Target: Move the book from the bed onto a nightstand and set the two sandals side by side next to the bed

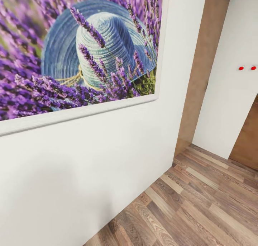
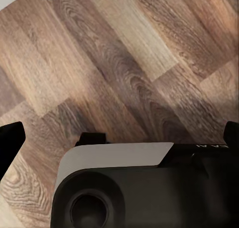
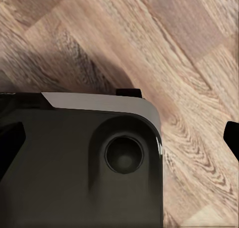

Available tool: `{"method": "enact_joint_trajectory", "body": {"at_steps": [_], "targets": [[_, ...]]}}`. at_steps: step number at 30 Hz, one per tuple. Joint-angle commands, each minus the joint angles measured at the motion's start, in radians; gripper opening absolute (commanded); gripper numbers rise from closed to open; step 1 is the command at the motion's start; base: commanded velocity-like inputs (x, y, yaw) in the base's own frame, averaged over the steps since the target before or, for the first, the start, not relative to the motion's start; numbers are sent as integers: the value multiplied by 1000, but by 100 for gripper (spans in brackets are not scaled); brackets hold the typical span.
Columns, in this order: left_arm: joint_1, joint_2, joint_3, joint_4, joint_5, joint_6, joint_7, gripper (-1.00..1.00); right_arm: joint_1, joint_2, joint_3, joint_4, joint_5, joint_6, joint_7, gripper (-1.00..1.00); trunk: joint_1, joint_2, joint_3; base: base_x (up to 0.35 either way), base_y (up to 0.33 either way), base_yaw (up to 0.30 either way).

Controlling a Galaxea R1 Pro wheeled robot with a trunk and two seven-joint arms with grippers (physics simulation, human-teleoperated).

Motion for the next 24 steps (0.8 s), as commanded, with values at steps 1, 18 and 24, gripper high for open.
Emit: {"method": "enact_joint_trajectory", "body": {"at_steps": [1, 18, 24], "targets": [[1, 0, 1, -2, 3, -1, 0, 100, 0, 0, 2, 0, -1, -2, -2, 100, 0, 0, -1, 0, 0, -282], [1, 0, 1, -2, 3, -1, 0, 100, 0, 0, 2, 0, -1, -2, -2, 100, 0, 0, -1, 0, 0, -280], [1, 0, 1, -2, 3, -1, 0, 100, 0, 0, 2, 0, -1, -2, -2, 100, 0, 0, -1, 0, 0, -214]]}}
